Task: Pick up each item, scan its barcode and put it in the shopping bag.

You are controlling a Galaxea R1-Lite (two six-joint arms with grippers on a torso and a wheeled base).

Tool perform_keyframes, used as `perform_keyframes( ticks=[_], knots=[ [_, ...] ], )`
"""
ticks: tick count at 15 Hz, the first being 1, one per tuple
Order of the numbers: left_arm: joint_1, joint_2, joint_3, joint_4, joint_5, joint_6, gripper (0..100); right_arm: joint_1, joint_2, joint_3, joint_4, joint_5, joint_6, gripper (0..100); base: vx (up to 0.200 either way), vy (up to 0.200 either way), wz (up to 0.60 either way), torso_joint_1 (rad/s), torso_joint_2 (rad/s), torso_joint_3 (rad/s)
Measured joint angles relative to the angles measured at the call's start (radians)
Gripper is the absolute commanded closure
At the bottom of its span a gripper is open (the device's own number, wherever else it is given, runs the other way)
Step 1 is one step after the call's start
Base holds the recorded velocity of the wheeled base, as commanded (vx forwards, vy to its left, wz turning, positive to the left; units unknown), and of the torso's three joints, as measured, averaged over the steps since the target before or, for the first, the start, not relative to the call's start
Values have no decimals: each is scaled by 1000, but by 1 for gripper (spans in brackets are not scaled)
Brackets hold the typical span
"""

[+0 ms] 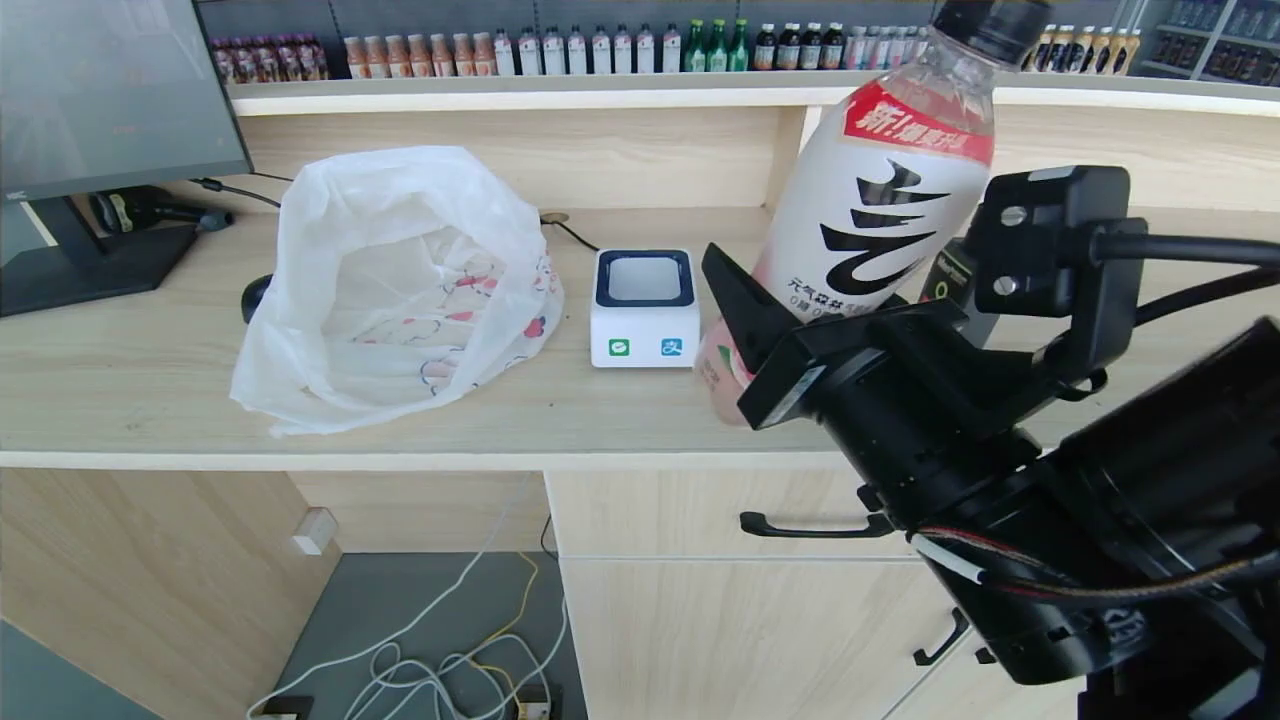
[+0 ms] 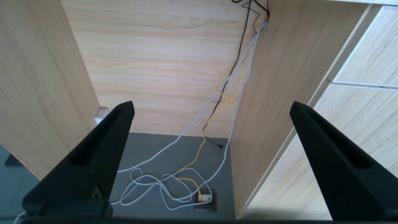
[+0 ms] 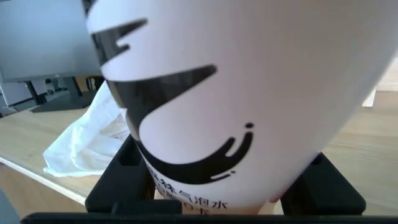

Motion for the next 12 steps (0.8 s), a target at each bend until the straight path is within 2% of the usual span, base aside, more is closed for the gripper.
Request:
perform_keyframes(
  ticks=[2,5,7,12],
  knots=[
    [0,0,0,0,0,0,0,-33,13,18,-5,13,42,100,0,0,0,0,0,0],
    [0,0,0,0,0,0,0,-86,28,51,-6,103,78,100,0,0,0,0,0,0],
    [0,0,0,0,0,0,0,-130,39,38,-14,108,79,100,0,0,0,0,0,0],
    [0,0,0,0,0,0,0,-173,55,-57,-20,89,74,100,0,0,0,0,0,0]
  ],
)
